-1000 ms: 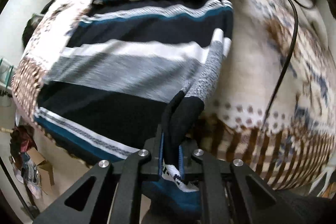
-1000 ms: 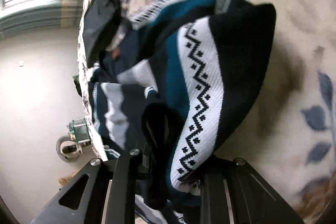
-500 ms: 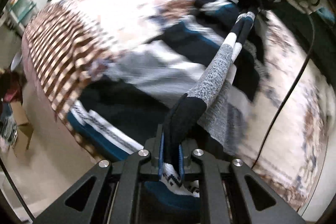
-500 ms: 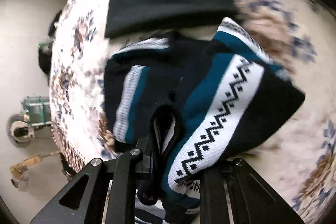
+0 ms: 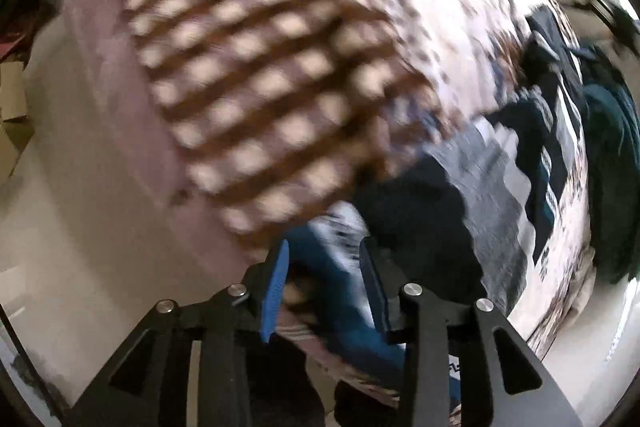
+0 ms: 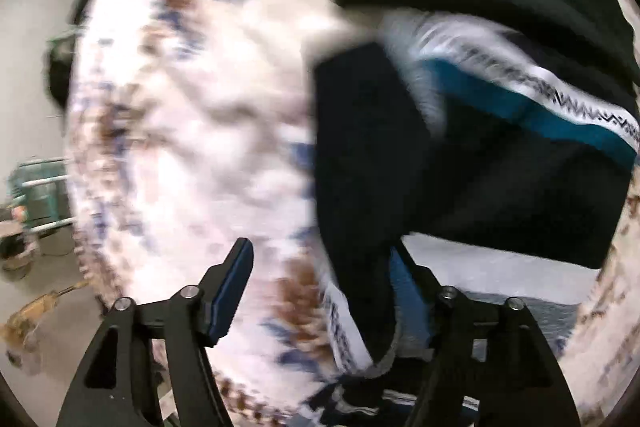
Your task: Fold small clothes
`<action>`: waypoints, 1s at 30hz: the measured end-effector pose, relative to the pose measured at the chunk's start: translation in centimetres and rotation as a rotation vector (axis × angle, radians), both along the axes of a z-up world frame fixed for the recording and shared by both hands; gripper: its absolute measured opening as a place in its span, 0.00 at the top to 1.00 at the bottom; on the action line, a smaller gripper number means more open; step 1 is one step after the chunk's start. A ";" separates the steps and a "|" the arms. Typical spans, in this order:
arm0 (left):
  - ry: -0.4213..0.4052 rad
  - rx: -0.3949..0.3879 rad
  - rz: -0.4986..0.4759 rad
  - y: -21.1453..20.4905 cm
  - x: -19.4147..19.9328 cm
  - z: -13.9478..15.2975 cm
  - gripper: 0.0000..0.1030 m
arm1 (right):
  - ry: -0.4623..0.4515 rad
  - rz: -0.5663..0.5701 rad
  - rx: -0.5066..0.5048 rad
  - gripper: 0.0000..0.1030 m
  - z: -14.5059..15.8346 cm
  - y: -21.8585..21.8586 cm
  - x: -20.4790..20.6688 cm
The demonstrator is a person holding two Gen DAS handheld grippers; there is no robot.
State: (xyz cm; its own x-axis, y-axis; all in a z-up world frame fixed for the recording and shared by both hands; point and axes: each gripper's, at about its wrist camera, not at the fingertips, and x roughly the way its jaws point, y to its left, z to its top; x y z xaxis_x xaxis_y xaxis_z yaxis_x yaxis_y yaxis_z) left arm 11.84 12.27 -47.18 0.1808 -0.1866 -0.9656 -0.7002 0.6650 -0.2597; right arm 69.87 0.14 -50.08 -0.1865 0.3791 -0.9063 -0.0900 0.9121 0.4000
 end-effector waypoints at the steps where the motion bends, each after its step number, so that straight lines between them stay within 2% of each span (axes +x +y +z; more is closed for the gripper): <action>1: -0.004 0.000 -0.003 0.7 0.0 0.3 0.65 | -0.010 0.011 0.051 0.30 1.1 -0.1 -0.6; 4: -0.044 0.005 -0.042 1.2 0.8 1.9 0.51 | -0.044 0.067 0.109 0.29 4.2 -1.4 -4.3; 5: -0.061 0.003 -0.073 0.6 1.4 2.3 0.43 | -0.058 0.085 0.115 0.29 5.2 -2.3 -6.2; 8: -0.054 -0.004 -0.191 -1.7 4.2 1.9 0.43 | -0.049 0.116 0.121 0.29 5.9 -5.7 -12.7; 10: -0.010 0.041 -0.292 -3.6 5.5 0.7 0.43 | -0.017 0.104 0.105 0.29 5.2 -8.7 -16.6; 11: 0.005 0.080 -0.351 -4.6 6.0 0.0 0.45 | 0.006 0.085 0.088 0.29 4.3 -10.6 -19.0; 12: 0.020 0.113 -0.397 -5.4 6.3 -0.5 0.74 | 0.034 0.057 0.069 0.29 3.3 -12.5 -21.3; 13: 0.024 0.128 -0.436 -6.0 6.5 -0.9 0.92 | 0.055 0.040 0.059 0.29 2.5 -13.7 -23.1; 14: 0.022 0.151 -0.480 -6.9 6.6 -1.1 0.97 | 0.083 0.013 0.049 0.29 1.4 -15.3 -25.1; 17: -0.004 0.212 -0.532 -7.5 6.6 -0.3 0.98 | 0.153 -0.066 0.022 0.29 -1.8 -19.4 -29.7; 20: -0.010 0.209 -0.492 -6.1 6.1 0.9 0.98 | 0.188 -0.151 0.016 0.29 -3.9 -22.8 -33.3; 22: -0.013 0.216 -0.488 -5.5 6.3 1.5 0.98 | 0.217 -0.190 0.048 0.29 -4.4 -24.0 -35.4; 26: -0.029 0.252 -0.529 -4.9 6.5 2.4 0.98 | 0.242 -0.175 0.107 0.29 -4.4 -23.9 -39.5; 30: -0.017 0.224 -0.508 -3.6 6.8 0.8 0.98 | 0.280 -0.199 0.168 0.29 -5.4 -22.6 -42.9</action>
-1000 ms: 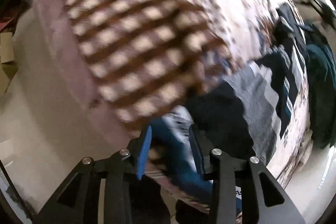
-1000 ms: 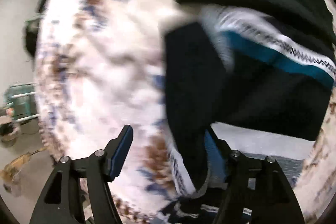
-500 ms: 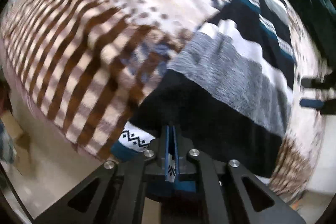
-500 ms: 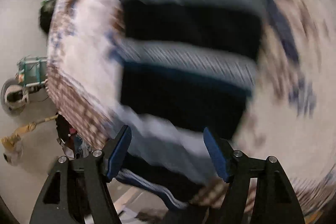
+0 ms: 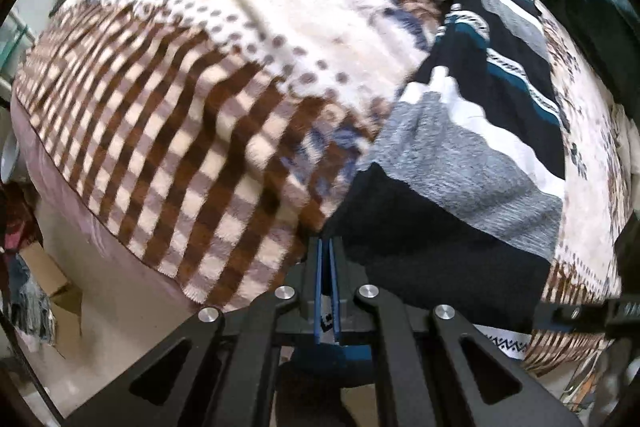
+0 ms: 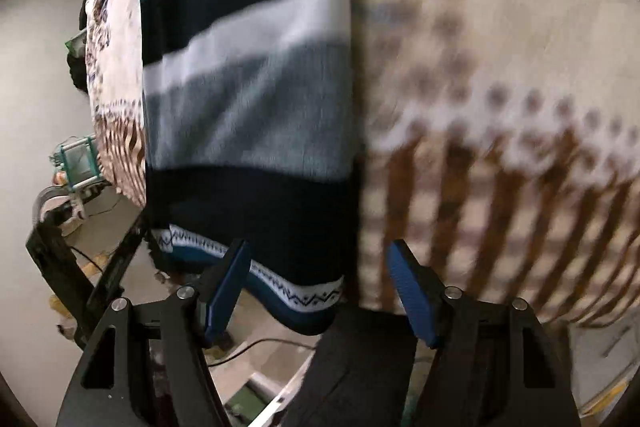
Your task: Fold small clothes
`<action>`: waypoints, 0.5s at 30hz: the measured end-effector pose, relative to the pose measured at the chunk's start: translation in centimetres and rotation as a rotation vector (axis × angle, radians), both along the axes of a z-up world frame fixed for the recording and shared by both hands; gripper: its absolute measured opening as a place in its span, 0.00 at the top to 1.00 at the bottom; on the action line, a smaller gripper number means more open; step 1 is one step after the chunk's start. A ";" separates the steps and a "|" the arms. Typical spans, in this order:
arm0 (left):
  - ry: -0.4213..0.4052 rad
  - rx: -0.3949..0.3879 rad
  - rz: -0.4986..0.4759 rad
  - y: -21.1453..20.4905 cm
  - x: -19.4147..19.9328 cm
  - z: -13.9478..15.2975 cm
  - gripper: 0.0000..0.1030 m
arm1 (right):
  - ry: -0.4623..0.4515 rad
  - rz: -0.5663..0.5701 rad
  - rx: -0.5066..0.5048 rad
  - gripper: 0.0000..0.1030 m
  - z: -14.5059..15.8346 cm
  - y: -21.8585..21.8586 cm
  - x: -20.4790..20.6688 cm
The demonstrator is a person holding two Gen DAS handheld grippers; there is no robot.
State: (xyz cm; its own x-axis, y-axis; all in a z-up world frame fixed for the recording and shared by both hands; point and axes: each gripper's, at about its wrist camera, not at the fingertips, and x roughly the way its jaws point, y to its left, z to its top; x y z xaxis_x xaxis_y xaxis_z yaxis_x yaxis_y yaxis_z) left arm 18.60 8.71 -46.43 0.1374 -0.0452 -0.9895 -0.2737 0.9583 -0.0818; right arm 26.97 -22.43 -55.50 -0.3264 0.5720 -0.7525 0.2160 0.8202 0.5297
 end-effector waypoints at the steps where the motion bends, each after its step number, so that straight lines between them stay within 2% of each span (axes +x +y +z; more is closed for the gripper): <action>1: 0.005 -0.020 0.007 0.0 -0.1 -0.4 0.98 | 0.004 -0.006 0.001 0.29 -0.5 0.4 -0.7; 3: 0.002 -0.049 0.007 0.4 -0.5 -0.2 0.98 | 0.013 -0.005 0.005 0.32 -1.6 1.5 -2.1; 4: 0.006 -0.048 -0.016 0.4 -0.6 -0.1 0.98 | 0.009 -0.002 -0.011 0.37 -1.9 2.1 -2.8; 5: 0.006 -0.035 -0.034 0.4 -0.7 -0.1 0.98 | 0.007 -0.012 -0.015 0.68 -2.2 2.7 -3.7; 6: 0.008 -0.033 -0.049 0.8 -1.1 -0.5 0.98 | 0.010 -0.027 -0.016 0.89 -2.4 3.0 -4.3; 8: 0.050 -0.001 -0.054 1.9 -1.5 -2.2 1.00 | -0.021 -0.059 -0.048 0.89 -1.8 3.2 -5.5; 9: 0.083 -0.006 -0.038 3.0 -1.8 -3.5 1.00 | -0.037 -0.054 -0.063 0.89 -1.4 3.8 -5.6; 10: 0.118 -0.044 -0.009 4.2 -2.2 -4.4 1.00 | -0.050 -0.044 -0.087 0.90 -1.1 4.2 -5.8; 12: 0.108 -0.105 0.023 5.7 -2.3 -3.7 0.99 | -0.032 -0.060 -0.145 0.89 -1.4 4.3 -5.9; 14: 0.085 -0.081 -0.021 5.7 -1.8 -1.9 0.99 | 0.013 -0.102 -0.152 0.88 -2.3 4.2 -6.0; 15: 0.070 -0.094 -0.036 5.7 -1.4 -0.9 0.98 | 0.024 -0.102 -0.145 0.86 -2.3 4.5 -5.7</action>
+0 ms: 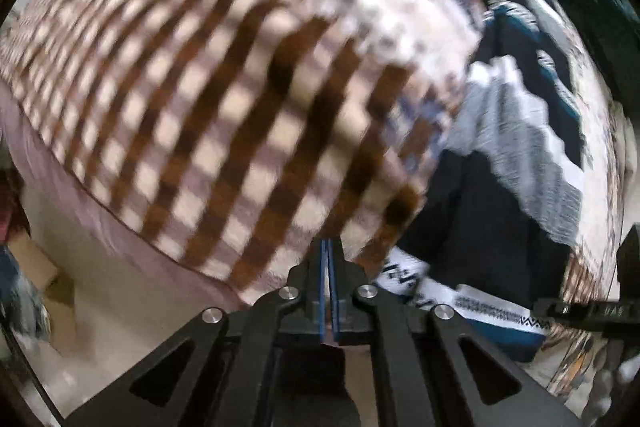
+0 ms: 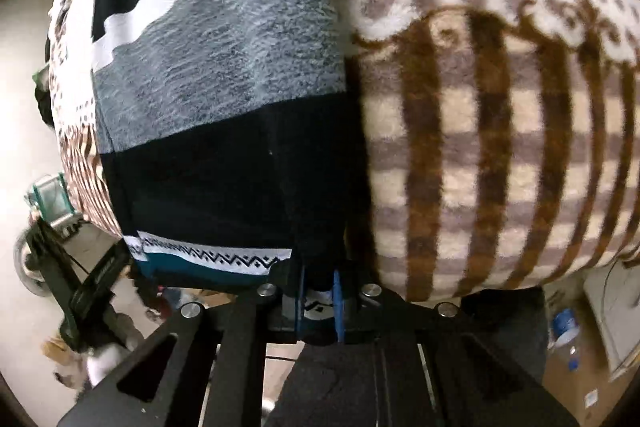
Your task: Fold small clothes
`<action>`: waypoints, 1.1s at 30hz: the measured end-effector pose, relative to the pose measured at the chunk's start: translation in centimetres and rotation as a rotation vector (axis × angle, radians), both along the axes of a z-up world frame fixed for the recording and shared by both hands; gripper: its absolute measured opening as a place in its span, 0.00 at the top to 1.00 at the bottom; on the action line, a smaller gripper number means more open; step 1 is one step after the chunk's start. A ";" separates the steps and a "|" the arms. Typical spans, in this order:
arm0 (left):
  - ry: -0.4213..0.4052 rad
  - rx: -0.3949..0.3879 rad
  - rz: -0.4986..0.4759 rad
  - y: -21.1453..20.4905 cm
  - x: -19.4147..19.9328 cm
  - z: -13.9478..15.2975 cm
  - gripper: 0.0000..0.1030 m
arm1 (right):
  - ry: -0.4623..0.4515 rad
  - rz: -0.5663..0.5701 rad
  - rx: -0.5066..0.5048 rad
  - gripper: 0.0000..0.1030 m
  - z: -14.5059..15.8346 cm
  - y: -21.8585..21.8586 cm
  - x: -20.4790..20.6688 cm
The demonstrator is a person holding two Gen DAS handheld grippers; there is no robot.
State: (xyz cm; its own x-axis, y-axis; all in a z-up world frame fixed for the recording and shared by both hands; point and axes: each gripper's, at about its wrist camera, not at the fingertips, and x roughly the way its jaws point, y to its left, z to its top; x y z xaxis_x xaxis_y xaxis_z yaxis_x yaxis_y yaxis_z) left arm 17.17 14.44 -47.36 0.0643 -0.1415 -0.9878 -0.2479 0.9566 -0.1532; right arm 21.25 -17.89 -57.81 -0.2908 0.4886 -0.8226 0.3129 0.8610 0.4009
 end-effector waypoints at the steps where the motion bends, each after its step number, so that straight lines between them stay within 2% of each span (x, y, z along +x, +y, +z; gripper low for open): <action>1: -0.015 -0.003 -0.008 0.0 0.4 0.8 0.98 | 0.006 0.014 -0.005 0.78 0.2 0.1 0.3; 2: -0.029 0.010 -0.019 -0.2 1.4 1.9 0.96 | 0.007 0.033 -0.016 0.72 0.8 0.0 0.7; 3: -0.044 -0.003 -0.021 -0.3 2.2 2.5 0.93 | -0.006 0.039 -0.014 0.57 1.6 -0.1 1.0; 4: -0.069 -0.022 -0.024 -0.5 3.4 3.2 0.87 | -0.028 0.033 -0.014 0.49 2.7 -0.2 1.2; 5: -0.093 -0.035 -0.026 -0.7 4.6 3.9 0.67 | -0.051 0.027 -0.021 0.40 3.7 -0.1 1.5; 6: -0.118 -0.055 -0.026 -1.0 6.3 4.4 0.39 | -0.074 0.023 -0.028 0.40 4.6 0.6 1.9; 7: -0.151 -0.084 -0.017 -1.4 8.3 4.9 0.30 | -0.101 0.022 -0.037 0.40 5.6 0.6 2.4; 8: -0.177 -0.109 -0.008 -1.7 9.9 5.3 0.28 | -0.136 0.009 -0.048 0.40 6.8 0.5 3.2; 12: -0.259 -0.236 0.041 -3.0 18.9 5.5 0.28 | -0.217 -0.084 -0.029 0.40 9.0 -0.4 7.4; 15: -0.263 -0.290 0.066 -5.1 26.7 3.7 0.28 | -0.276 -0.136 -0.036 0.40 9.2 -1.4 11.1; 18: -0.239 -0.295 0.067 -6.5 32.5 1.4 0.28 | -0.309 -0.202 -0.036 0.40 8.3 -3.3 15.9; 22: -0.200 -0.259 0.022 -8.4 38.8 -1.5 0.28 | -0.309 -0.274 0.002 0.40 6.8 -6.2 21.3; 23: -0.198 -0.259 -0.001 -8.7 39.8 -2.3 0.31 | -0.308 -0.282 0.007 0.40 6.5 -6.7 22.5; 25: -0.202 -0.296 -0.044 -9.5 41.0 -3.5 0.80 | -0.305 -0.288 0.008 0.40 5.9 -7.8 24.8; 26: -0.195 -0.309 -0.067 -10.0 41.4 -3.8 0.85 | -0.301 -0.287 0.004 0.40 5.5 -8.3 25.9; 28: -0.291 -0.470 -0.123 -10.5 41.2 -2.3 0.85 | -0.296 -0.282 -0.005 0.40 4.7 -8.8 27.6; 29: -0.353 -0.515 -0.165 -10.6 40.9 -1.3 0.85 | -0.296 -0.278 -0.017 0.40 4.4 -9.3 28.6; 31: -0.360 -0.526 -0.182 -9.9 40.7 -1.7 0.84 | -0.295 -0.273 -0.029 0.40 3.7 -10.3 30.2; 33: -0.272 -0.464 -0.116 -7.4 41.0 -4.4 0.77 | -0.282 -0.286 -0.031 0.40 2.8 -10.8 31.5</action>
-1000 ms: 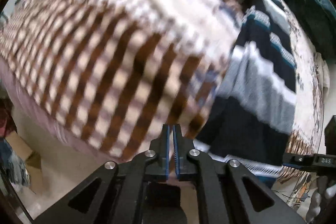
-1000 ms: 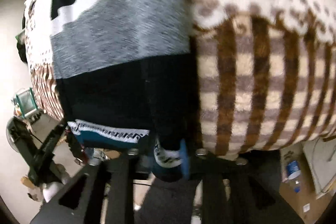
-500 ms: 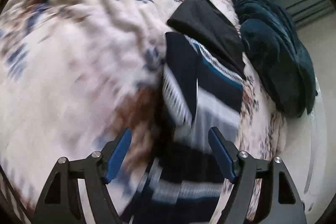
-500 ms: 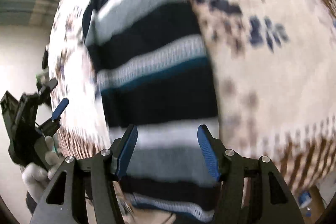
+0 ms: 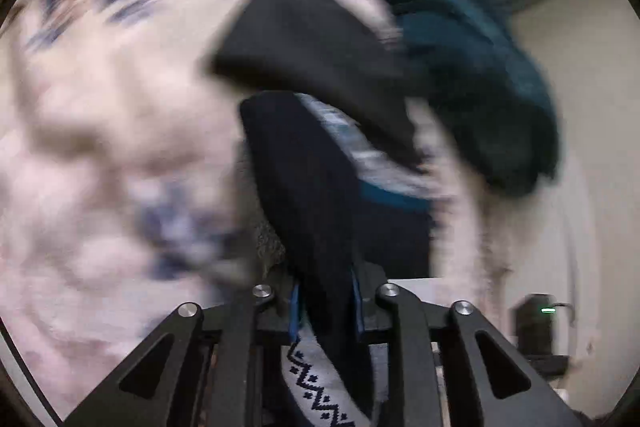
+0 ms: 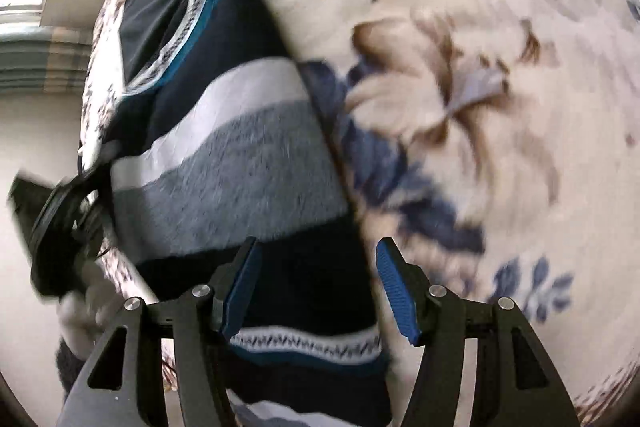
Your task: Fold small clothes
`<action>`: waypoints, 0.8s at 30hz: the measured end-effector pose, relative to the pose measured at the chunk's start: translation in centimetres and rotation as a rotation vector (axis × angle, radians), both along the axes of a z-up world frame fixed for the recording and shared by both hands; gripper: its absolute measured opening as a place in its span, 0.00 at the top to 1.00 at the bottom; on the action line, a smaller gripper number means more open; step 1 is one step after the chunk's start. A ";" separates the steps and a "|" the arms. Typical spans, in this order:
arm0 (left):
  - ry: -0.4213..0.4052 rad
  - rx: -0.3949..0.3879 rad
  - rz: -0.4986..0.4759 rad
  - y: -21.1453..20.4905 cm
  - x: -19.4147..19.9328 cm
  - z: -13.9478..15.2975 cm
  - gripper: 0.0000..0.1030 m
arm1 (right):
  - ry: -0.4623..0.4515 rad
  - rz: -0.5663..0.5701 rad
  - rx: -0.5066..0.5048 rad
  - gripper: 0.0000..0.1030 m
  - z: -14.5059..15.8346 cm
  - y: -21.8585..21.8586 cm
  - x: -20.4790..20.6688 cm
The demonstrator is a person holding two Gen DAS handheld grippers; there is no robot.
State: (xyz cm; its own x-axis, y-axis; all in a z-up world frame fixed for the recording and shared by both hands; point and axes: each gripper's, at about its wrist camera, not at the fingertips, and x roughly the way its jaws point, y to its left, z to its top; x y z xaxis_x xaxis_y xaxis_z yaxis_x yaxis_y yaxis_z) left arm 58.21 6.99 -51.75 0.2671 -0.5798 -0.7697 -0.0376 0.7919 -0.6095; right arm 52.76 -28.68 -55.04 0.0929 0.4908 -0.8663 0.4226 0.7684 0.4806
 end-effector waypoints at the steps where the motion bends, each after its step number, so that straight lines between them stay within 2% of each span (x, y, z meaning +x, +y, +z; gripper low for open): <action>1: 0.058 -0.013 0.033 1.2 0.1 -1.2 0.72 | 0.006 -0.008 0.007 0.40 -0.3 -0.4 0.6; 2: 0.117 -0.070 0.086 2.7 -0.1 -2.2 0.60 | 0.015 -0.010 0.009 0.40 -0.7 -0.6 1.3; 3: 0.133 -0.117 0.124 3.6 -0.6 -2.3 0.53 | 0.020 -0.010 0.006 0.40 -1.1 -0.5 2.0; 4: 0.129 -0.129 0.147 4.2 -1.2 -1.8 0.51 | 0.023 -0.007 0.002 0.40 -1.2 -0.4 2.6; 6: 0.097 -0.123 0.159 4.5 -2.8 0.1 0.50 | 0.022 -0.002 0.008 0.40 -1.3 -0.3 3.3; 9: 0.030 -0.064 0.124 3.2 -5.2 3.0 0.44 | 0.011 0.013 0.019 0.40 -0.9 0.6 4.6; 10: 0.015 -0.003 0.094 2.5 -5.5 3.5 0.44 | 0.003 0.028 0.022 0.40 -0.6 1.2 4.9; 11: 0.010 0.148 0.041 1.2 -5.1 3.4 0.44 | -0.002 0.042 0.022 0.40 -0.6 2.1 5.2; 13: 0.050 0.366 -0.033 0.0 -5.7 1.6 0.44 | -0.009 0.098 0.017 0.40 -0.3 3.5 5.4; 14: 0.083 0.397 -0.031 0.5 -6.1 0.8 0.44 | -0.001 0.128 0.002 0.40 -0.4 4.1 5.3; 15: 0.103 0.349 0.006 1.6 -6.6 0.5 0.44 | 0.006 0.145 -0.013 0.40 -0.4 4.6 4.8; 17: 0.116 0.307 0.059 3.1 -7.4 1.4 0.44 | 0.035 0.165 -0.032 0.40 -0.6 4.8 3.7; 20: 0.071 0.259 0.094 4.8 -9.7 5.4 0.44 | 0.062 0.147 -0.001 0.40 0.0 4.7 2.1; 24: 0.047 0.220 0.075 5.2 -13.5 9.4 0.44 | 0.073 0.146 0.006 0.39 2.1 5.2 -1.1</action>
